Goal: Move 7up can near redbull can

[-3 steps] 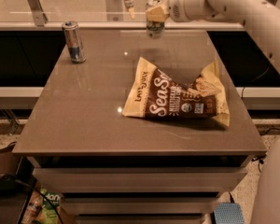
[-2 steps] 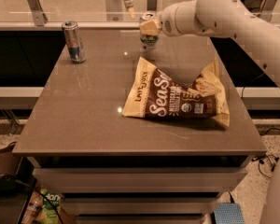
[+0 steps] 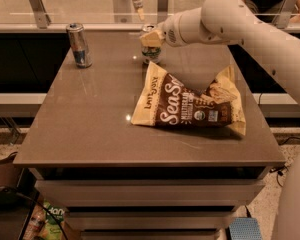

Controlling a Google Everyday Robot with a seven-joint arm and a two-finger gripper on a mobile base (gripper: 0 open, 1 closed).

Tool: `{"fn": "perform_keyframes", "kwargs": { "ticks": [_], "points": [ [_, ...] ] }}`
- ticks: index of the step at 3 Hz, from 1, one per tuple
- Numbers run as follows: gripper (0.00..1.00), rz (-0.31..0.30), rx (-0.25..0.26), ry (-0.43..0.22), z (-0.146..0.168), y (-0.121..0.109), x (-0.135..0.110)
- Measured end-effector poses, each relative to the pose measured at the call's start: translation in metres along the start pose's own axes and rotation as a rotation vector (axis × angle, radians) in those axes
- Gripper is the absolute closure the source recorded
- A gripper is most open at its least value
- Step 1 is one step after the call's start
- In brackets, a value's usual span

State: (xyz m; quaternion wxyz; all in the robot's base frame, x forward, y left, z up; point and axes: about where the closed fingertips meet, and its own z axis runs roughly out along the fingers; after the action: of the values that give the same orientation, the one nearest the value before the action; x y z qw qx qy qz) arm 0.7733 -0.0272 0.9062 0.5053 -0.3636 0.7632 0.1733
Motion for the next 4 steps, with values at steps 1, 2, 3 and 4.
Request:
{"fn": "perform_keyframes", "kwargs": {
  "ticks": [1,2,3,4],
  "points": [
    [1.00,-0.015,-0.063,0.044,0.004,0.024,-0.004],
    [1.00,-0.044,-0.100,0.069,0.008,0.047,-0.010],
    [1.00,-0.083,-0.141,0.077,0.017,0.068,-0.017],
    [1.00,-0.120,-0.180,0.064,0.027,0.080,-0.021]
  ]
}}
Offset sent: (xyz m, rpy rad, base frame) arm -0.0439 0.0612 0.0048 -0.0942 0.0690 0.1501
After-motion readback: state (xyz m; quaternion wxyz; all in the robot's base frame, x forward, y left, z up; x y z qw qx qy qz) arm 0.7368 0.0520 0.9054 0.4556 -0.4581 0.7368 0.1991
